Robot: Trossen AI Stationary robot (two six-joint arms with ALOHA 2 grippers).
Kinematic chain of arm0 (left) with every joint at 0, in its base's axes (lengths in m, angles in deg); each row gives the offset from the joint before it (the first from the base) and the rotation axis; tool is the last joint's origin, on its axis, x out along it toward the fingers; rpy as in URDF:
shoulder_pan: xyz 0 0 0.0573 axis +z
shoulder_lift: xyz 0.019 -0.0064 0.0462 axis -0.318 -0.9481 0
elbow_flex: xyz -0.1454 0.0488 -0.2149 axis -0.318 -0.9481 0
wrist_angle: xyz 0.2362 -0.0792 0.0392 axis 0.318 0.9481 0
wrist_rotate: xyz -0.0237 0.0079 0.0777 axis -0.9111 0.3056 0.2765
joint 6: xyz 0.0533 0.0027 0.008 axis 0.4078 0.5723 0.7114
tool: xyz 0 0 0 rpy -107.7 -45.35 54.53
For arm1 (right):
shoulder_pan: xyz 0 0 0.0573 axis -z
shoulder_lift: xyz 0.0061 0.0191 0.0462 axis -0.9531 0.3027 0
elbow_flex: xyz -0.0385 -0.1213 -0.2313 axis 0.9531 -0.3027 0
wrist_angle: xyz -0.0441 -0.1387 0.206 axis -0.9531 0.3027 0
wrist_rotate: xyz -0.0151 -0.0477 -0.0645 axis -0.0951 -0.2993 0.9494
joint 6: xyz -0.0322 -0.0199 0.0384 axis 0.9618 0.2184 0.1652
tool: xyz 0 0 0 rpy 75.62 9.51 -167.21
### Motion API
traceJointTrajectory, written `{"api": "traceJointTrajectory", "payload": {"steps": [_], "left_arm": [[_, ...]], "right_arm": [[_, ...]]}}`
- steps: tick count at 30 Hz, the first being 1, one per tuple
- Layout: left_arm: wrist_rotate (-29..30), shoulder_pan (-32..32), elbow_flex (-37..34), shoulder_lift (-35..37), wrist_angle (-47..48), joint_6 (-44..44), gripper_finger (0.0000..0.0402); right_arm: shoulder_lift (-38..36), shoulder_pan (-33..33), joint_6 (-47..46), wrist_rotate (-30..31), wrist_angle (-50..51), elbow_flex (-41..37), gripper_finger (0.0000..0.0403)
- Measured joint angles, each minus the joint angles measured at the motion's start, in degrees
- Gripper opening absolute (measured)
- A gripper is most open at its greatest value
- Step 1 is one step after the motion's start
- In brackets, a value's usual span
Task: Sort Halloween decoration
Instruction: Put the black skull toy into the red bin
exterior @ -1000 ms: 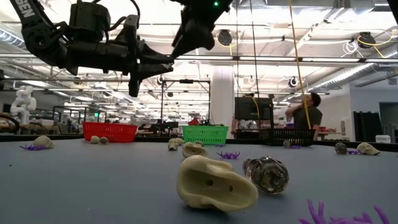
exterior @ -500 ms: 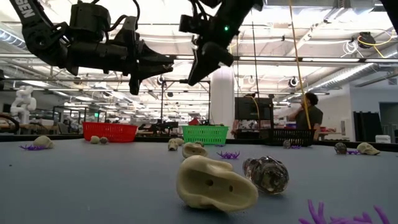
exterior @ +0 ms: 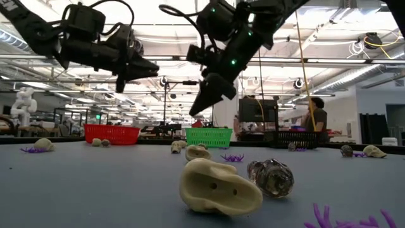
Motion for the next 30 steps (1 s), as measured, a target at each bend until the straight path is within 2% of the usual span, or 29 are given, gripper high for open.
{"api": "traceJointTrajectory", "payload": {"steps": [3,8,16,20,24,30], "left_arm": [[0.02,3.08,4.18,2.46,13.71,4.33,0.0053],[3.03,7.26,14.11,2.54,33.93,10.53,0.0053],[7.31,13.99,27.74,-2.0,56.33,17.31,0.0053],[7.49,17.22,31.89,-7.41,63.14,18.88,0.0053],[7.57,20.15,34.66,-14.67,68.13,20.78,0.0053],[10.76,23.68,38.43,-24.79,70.01,23.09,0.0053]], "right_arm": [[0.0,0.07,-1.86,0.32,-1.84,-1.64,0.0001],[-0.24,0.0,-2.29,0.38,-6.27,-3.86,0.0],[-5.6,1.63,-5.14,-5.74,-24.23,-16.28,0.0],[-8.88,2.63,-6.7,-5.59,-30.16,-22.45,0.0],[-12.4,3.06,-7.41,-5.37,-31.44,-26.04,0.0],[-18.41,3.04,-6.48,-3.86,-31.47,-29.79,0.0]]}}
